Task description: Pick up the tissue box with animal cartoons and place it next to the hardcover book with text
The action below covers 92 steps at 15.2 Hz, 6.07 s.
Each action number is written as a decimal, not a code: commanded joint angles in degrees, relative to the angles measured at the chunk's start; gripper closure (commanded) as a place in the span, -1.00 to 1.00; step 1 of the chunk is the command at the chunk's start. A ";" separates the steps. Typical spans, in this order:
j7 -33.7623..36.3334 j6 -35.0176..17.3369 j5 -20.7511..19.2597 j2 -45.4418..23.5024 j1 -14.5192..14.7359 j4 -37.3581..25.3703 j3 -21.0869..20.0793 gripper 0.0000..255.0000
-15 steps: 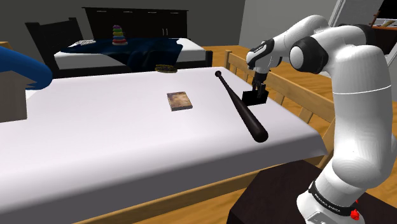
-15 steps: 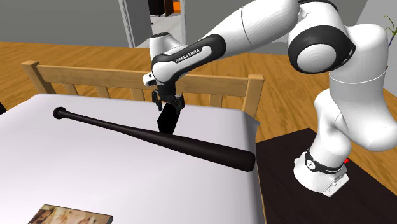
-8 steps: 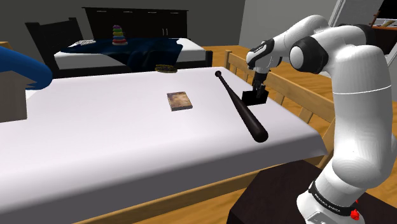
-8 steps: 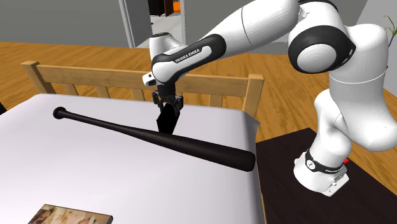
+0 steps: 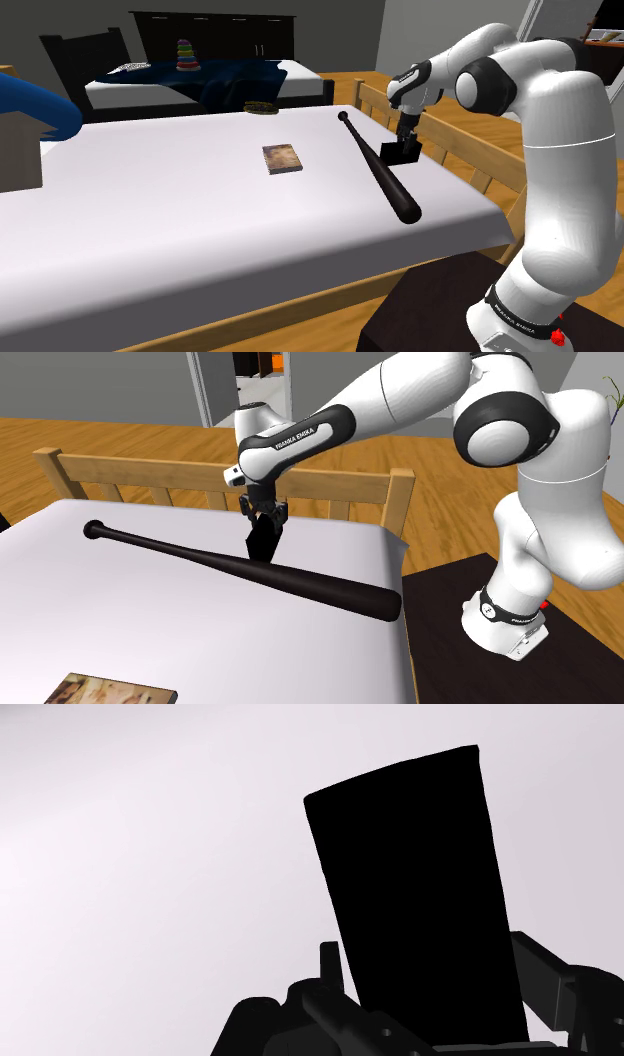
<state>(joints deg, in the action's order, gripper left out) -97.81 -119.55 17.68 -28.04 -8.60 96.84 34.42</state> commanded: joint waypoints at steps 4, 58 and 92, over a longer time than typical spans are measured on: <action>0.63 2.76 -1.06 1.47 0.29 -1.47 0.63 1.00; 37.02 19.93 -9.10 8.91 24.28 -14.35 -7.22 1.00; 47.33 9.16 -5.56 -3.74 30.74 -15.90 -12.14 1.00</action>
<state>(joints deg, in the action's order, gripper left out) -50.41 -109.81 12.01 -31.51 22.17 80.65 22.34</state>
